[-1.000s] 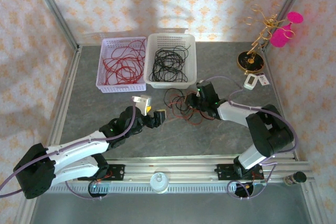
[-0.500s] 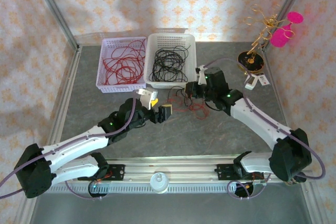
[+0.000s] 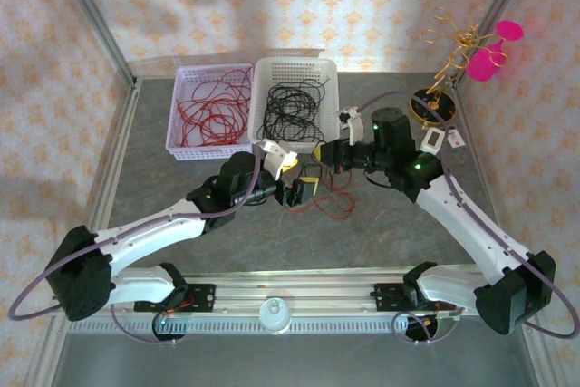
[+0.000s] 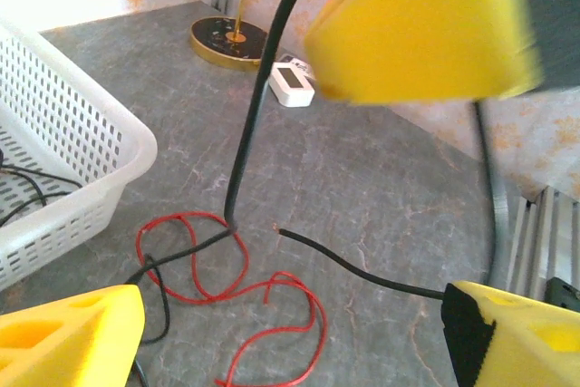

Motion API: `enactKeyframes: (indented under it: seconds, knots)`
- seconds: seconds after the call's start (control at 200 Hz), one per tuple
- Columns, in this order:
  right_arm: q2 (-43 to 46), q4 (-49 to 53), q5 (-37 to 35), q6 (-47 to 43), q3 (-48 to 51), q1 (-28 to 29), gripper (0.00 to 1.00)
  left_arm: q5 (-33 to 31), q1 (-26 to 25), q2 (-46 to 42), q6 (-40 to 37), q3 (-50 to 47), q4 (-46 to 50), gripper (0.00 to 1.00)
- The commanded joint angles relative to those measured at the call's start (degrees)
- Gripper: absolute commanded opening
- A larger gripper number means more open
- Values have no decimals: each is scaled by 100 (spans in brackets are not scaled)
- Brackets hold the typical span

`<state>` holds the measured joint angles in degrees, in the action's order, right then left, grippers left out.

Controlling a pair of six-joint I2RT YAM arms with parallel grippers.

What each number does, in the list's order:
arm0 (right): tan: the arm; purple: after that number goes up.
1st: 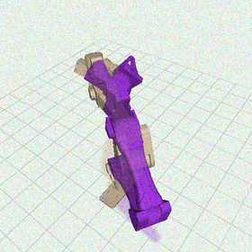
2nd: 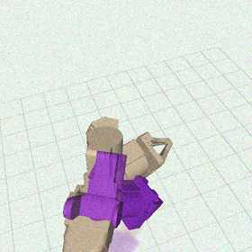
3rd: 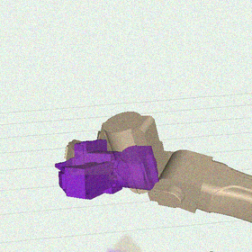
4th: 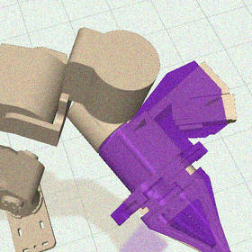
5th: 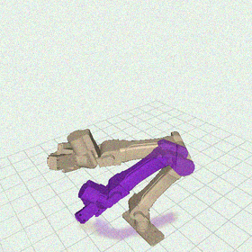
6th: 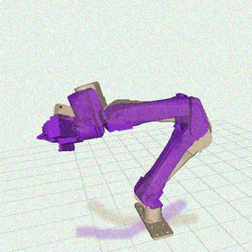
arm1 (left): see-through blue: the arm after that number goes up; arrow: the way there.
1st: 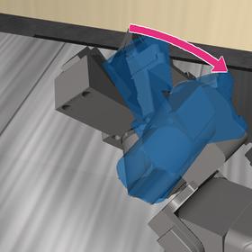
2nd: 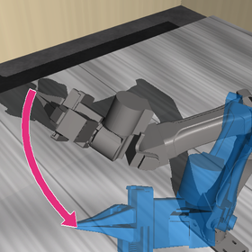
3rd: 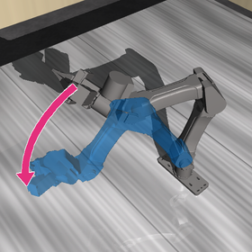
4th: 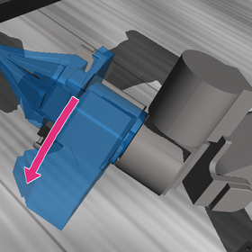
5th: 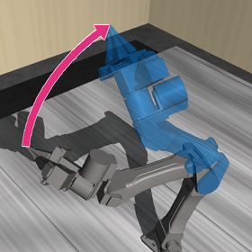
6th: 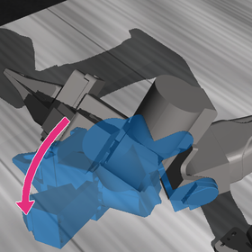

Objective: Untangle the cables

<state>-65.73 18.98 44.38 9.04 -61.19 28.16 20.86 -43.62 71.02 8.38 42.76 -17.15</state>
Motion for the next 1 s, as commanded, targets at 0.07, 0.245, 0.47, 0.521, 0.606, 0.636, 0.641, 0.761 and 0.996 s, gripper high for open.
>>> enactKeyframes:
  seconds: [0.07, 0.245, 0.47, 0.521, 0.606, 0.636, 0.641, 0.761, 0.996]
  knots:
    - [260, 133, 444, -67, -491, -82, 0, -326, 73, 371, -364, -263, -1929, 86]
    - [342, 95, 632, 137, -960, -82, 0, -844, 81, 979, -386, -606, -3498, 90]
    - [353, 244, 787, 274, -1547, -83, 0, -1229, 76, 2018, -464, -25, -3771, 85]
    - [355, 231, 800, 314, -1718, -81, 0, -1377, 74, 2235, -376, -56, -4033, 85]
    - [338, 237, 831, 357, -2079, -83, 0, -1498, 73, 2587, -188, -144, -4472, 83]
    - [333, 231, 823, 367, -2224, -83, 0, -1535, 74, 2704, -118, -166, -4598, 82]
    - [329, 230, 820, 369, -2249, -83, 0, -1538, 73, 2723, -113, -169, -4614, 82]
    - [294, 232, 572, 412, -2865, -81, 0, -1558, 77, 3114, 189, -304, -5064, 78]
    - [100, 137, -205, 590, -3969, -92, 0, -1577, 76, 3465, 540, -566, -5377, 77]
